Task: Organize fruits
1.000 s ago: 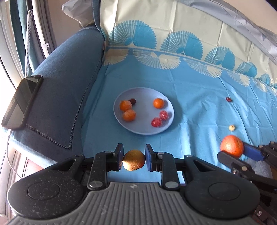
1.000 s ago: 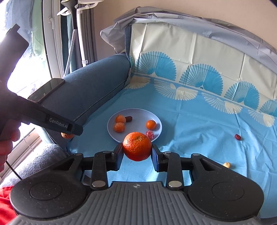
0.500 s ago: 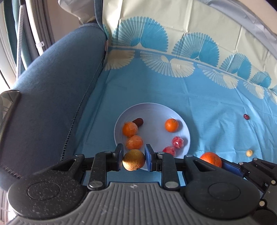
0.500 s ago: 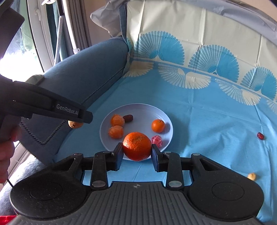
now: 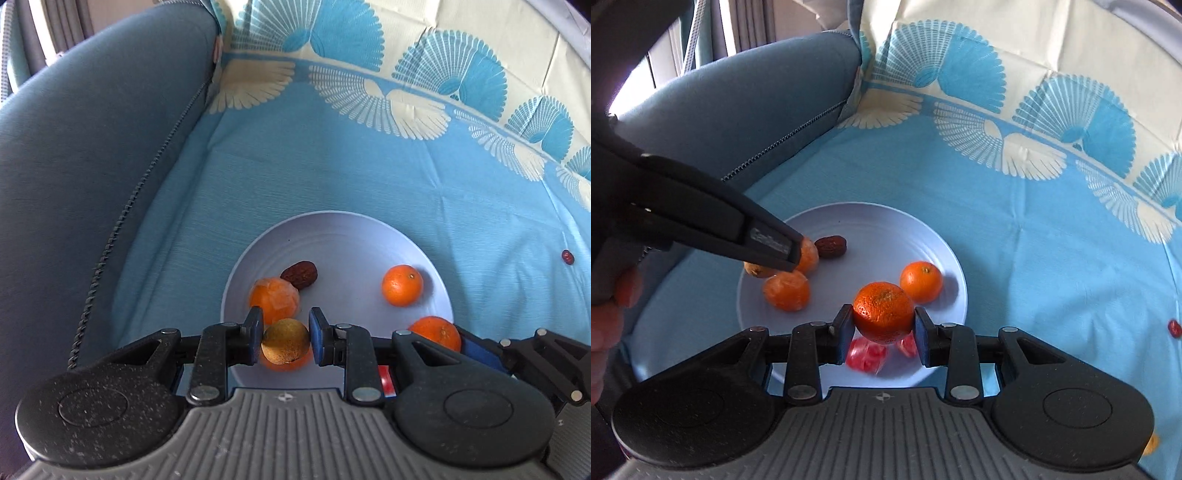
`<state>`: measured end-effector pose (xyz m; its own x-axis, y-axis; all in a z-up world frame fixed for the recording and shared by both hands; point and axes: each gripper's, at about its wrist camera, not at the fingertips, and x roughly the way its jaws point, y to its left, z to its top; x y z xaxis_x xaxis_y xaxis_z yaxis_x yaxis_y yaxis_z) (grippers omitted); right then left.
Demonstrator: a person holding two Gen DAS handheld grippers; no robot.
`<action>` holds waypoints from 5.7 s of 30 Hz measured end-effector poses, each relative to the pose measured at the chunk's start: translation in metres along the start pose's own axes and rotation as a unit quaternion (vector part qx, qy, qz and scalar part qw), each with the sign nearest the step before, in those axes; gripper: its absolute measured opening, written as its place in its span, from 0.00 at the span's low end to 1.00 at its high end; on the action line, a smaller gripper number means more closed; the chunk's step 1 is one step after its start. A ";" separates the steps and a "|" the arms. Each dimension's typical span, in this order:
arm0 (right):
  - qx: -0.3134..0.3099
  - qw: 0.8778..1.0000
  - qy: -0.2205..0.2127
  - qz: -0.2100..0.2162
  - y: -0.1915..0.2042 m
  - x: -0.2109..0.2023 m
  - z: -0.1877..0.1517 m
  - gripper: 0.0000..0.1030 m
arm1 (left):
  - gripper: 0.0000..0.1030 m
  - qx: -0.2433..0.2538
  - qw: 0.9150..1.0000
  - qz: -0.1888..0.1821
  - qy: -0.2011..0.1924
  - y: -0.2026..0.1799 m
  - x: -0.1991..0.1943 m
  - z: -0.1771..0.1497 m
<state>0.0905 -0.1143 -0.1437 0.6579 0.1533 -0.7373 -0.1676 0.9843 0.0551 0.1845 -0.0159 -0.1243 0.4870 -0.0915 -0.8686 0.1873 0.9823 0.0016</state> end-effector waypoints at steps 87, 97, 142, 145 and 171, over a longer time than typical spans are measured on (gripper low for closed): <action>0.167 0.977 -0.013 -0.132 -0.063 -0.144 -0.125 0.99 | 1.00 0.002 0.997 0.040 -0.064 -0.016 -0.194 -0.122; 0.221 0.952 -0.037 -0.208 -0.187 -0.087 -0.170 0.98 | 1.00 0.041 0.998 0.042 -0.032 -0.088 -0.157 -0.079; 0.371 0.825 -0.125 -0.407 -0.321 -0.088 -0.200 0.27 | 0.34 0.269 0.952 -0.133 -0.064 -0.361 0.004 0.018; 0.336 0.829 -0.148 -0.423 -0.308 -0.099 -0.188 0.27 | 0.34 0.255 0.956 -0.101 -0.108 -0.307 -0.051 0.008; 0.124 0.973 -0.180 -0.069 -0.007 -0.261 -0.120 0.27 | 0.34 0.051 0.989 -0.018 -0.139 -0.023 -0.268 -0.133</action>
<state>-0.1686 -0.1713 -0.0325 0.8840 -0.0057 -0.4675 0.0937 0.9818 0.1653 -0.0640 0.0083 0.0423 0.6918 -0.1810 -0.6991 0.2867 0.9574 0.0358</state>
